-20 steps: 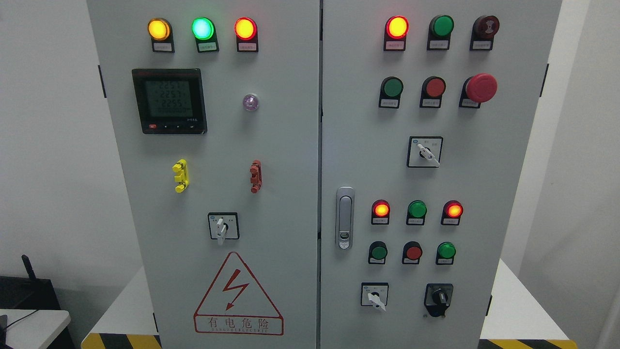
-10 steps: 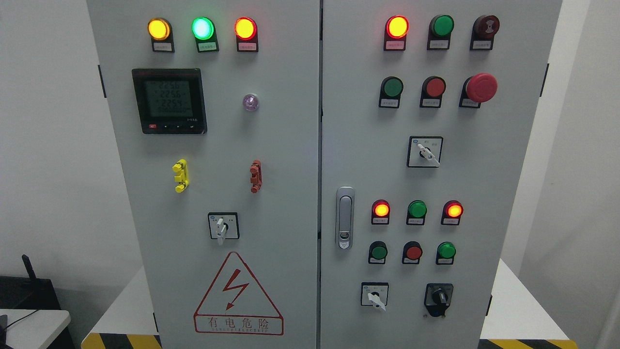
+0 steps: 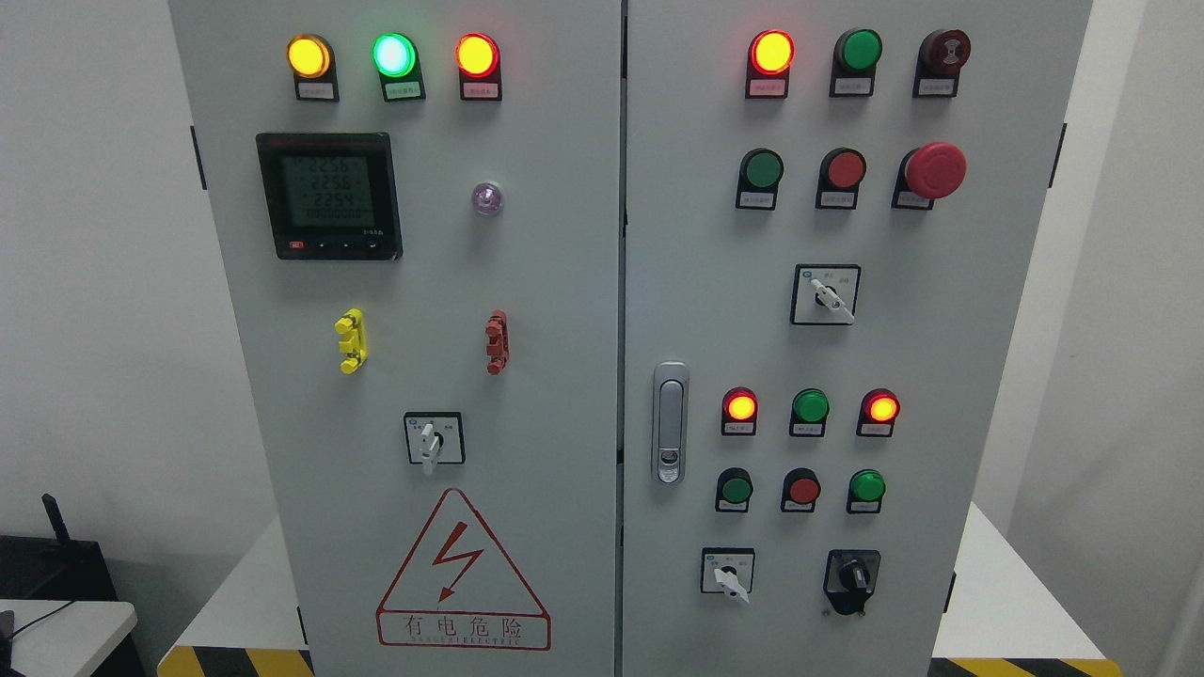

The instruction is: Turn on light switch 1

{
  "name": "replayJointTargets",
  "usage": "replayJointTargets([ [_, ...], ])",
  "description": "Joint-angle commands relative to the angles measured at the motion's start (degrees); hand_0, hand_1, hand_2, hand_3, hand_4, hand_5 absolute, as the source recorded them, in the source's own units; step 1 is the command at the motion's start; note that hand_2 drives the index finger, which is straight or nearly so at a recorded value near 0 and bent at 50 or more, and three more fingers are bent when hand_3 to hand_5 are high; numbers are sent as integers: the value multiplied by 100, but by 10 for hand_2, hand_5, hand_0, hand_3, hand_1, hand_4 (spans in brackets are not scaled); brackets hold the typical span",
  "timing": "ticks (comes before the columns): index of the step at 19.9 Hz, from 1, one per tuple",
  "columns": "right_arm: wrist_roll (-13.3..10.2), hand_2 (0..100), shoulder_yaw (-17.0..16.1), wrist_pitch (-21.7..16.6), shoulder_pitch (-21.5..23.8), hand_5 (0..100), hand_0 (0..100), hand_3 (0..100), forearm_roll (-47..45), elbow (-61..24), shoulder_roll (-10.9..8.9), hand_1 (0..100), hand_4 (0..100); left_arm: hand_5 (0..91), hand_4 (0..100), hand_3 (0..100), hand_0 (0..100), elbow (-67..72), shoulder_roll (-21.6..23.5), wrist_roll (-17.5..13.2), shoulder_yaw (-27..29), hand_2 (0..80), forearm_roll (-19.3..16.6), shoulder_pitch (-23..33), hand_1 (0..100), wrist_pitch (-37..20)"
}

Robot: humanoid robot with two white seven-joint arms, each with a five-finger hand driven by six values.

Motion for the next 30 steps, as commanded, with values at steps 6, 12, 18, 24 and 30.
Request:
replayJointTargets([
  [6, -1, 0, 132, 4, 5, 0, 120, 0, 26, 0, -2, 389, 0, 617, 756, 680, 234, -3331, 129, -210, 271, 409, 6, -145, 245, -417],
  [12, -1, 0, 132, 4, -4, 0, 120, 0, 26, 0, -2, 389, 0, 745, 821, 764, 199, -3595, 262, -509, -159, 461, 6, -549, 302, -531],
  [18, -1, 0, 132, 4, 5, 0, 120, 0, 26, 0, -2, 389, 0, 765, 834, 781, 186, -3727, 420, -527, -897, 465, -3, -892, 316, -531],
  [24, -1, 0, 132, 4, -4, 0, 120, 0, 26, 0, -2, 389, 0, 774, 839, 784, 179, -4052, 350, -492, -1504, 464, -108, -1638, 322, -304],
  [30, -1, 0, 132, 4, 5, 0, 120, 0, 26, 0, -2, 389, 0, 793, 847, 788, 179, -4061, 350, -230, -2303, 462, -618, -1973, 342, 22],
])
